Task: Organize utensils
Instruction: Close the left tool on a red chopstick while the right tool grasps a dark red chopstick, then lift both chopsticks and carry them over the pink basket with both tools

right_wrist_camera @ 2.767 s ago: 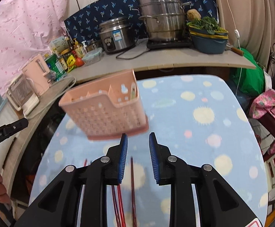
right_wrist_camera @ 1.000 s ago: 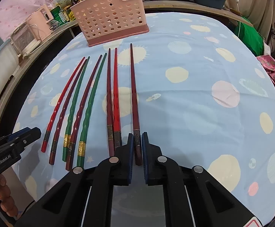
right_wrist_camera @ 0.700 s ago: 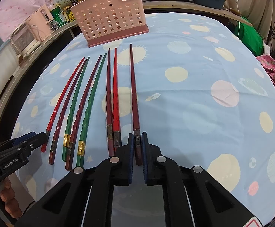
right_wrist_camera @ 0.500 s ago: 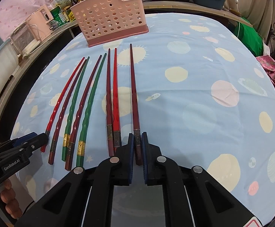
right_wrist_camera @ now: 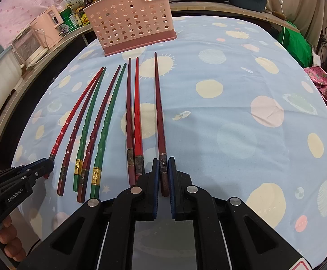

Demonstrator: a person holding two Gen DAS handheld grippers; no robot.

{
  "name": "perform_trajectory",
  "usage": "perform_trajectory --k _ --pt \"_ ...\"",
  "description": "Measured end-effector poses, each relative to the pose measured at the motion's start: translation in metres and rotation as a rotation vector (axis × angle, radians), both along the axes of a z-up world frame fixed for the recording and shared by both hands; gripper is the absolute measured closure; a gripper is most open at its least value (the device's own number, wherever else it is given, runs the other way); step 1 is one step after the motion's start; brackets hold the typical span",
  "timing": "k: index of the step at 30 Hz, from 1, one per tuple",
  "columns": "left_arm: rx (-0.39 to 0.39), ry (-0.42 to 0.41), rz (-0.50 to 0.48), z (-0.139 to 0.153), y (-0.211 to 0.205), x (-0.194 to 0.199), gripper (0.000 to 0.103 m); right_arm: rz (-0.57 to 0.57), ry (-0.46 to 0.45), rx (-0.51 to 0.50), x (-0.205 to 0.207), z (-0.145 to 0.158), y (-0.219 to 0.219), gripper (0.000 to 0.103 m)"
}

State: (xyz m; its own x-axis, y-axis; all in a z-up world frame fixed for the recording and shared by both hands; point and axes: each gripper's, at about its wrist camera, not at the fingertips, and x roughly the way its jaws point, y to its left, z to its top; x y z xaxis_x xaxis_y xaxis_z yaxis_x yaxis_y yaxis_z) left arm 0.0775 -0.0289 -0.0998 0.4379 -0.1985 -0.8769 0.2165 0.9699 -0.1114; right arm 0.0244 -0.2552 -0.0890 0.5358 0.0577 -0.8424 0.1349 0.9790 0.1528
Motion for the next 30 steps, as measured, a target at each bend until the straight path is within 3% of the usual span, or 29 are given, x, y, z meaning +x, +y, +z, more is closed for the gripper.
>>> perform_trajectory --k 16,30 --pt "-0.005 -0.012 0.014 0.009 0.002 -0.001 0.096 -0.008 -0.024 0.027 -0.002 0.011 -0.004 0.096" --pt "-0.061 -0.112 0.049 0.065 0.012 0.003 0.096 -0.022 -0.157 0.018 -0.004 0.067 -0.014 0.096"
